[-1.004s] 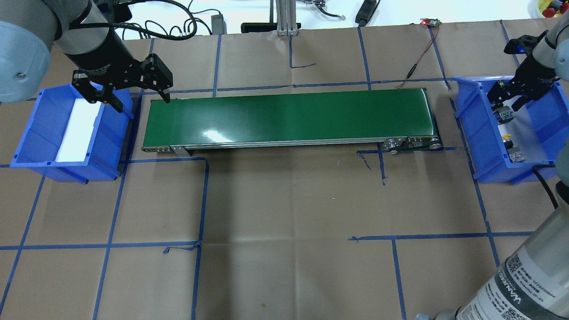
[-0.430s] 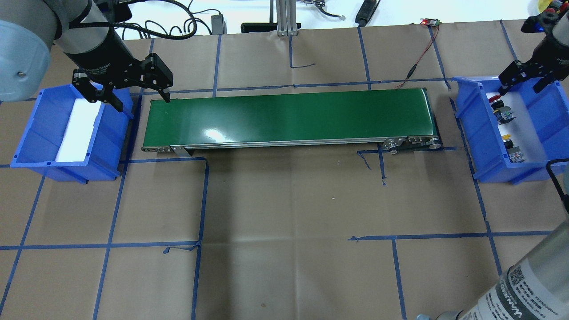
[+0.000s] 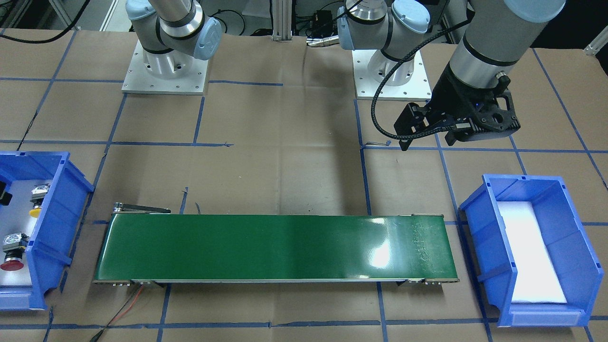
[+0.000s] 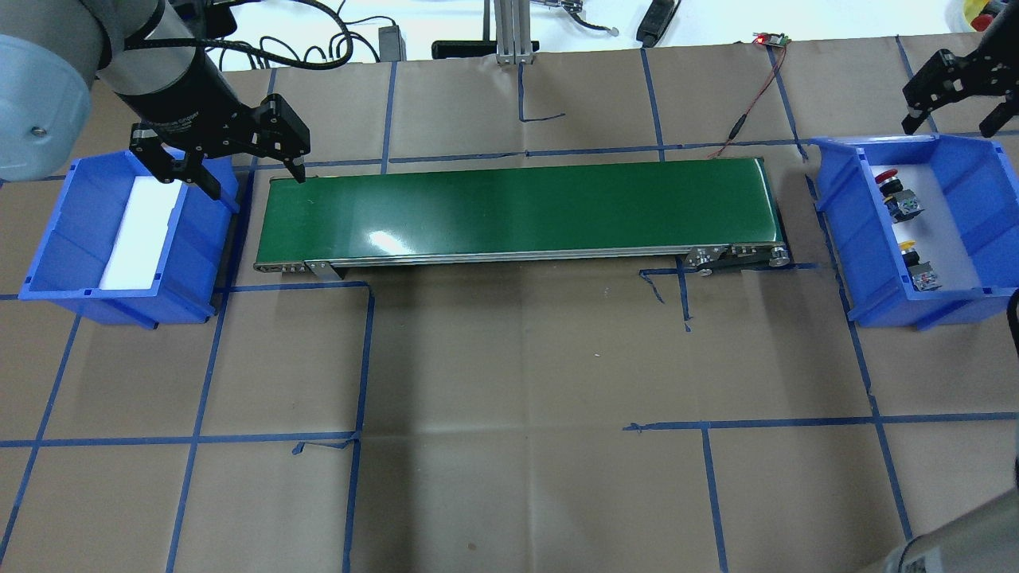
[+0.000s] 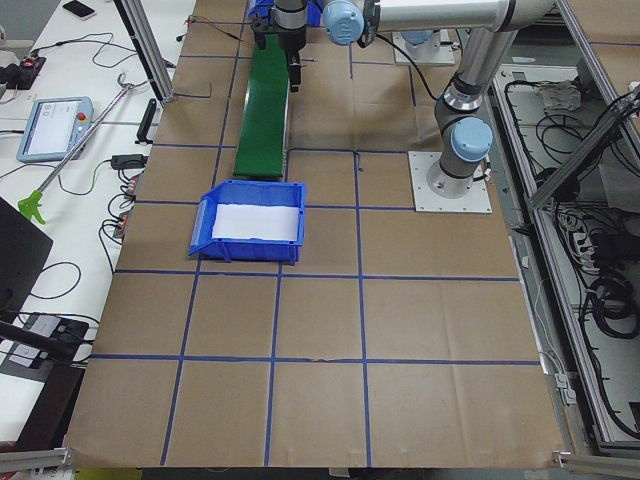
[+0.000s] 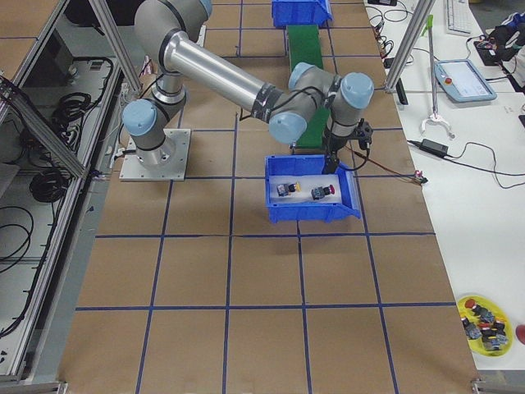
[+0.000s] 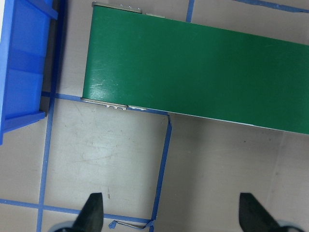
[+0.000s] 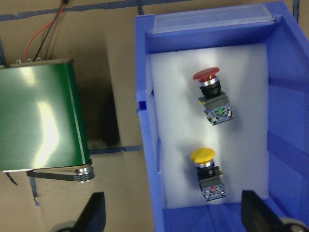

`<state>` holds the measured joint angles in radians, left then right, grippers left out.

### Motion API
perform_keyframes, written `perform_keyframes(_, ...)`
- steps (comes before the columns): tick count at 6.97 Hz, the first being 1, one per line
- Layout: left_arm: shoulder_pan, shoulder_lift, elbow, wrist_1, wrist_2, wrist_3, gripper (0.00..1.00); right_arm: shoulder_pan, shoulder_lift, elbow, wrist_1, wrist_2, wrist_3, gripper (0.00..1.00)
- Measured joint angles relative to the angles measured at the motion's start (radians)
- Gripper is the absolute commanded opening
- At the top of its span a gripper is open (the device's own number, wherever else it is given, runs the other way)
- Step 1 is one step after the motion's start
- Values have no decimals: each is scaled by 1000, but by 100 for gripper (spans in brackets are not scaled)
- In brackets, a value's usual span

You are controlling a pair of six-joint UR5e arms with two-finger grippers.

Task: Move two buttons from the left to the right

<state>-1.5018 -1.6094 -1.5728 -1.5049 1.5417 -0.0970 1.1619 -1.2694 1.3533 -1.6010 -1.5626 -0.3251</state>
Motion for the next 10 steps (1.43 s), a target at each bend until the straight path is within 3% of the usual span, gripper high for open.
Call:
perform_keyframes(3, 0, -1, 2, -1, 0, -1, 100, 218, -146, 29, 27, -4, 204, 100)
perform_keyframes(6, 0, -1, 1, -1, 0, -1, 100, 438, -228, 121, 10, 1, 438, 100)
perform_keyframes(10, 0, 8, -8, -1, 4, -2, 100, 461, -279, 168, 16, 4, 428, 100)
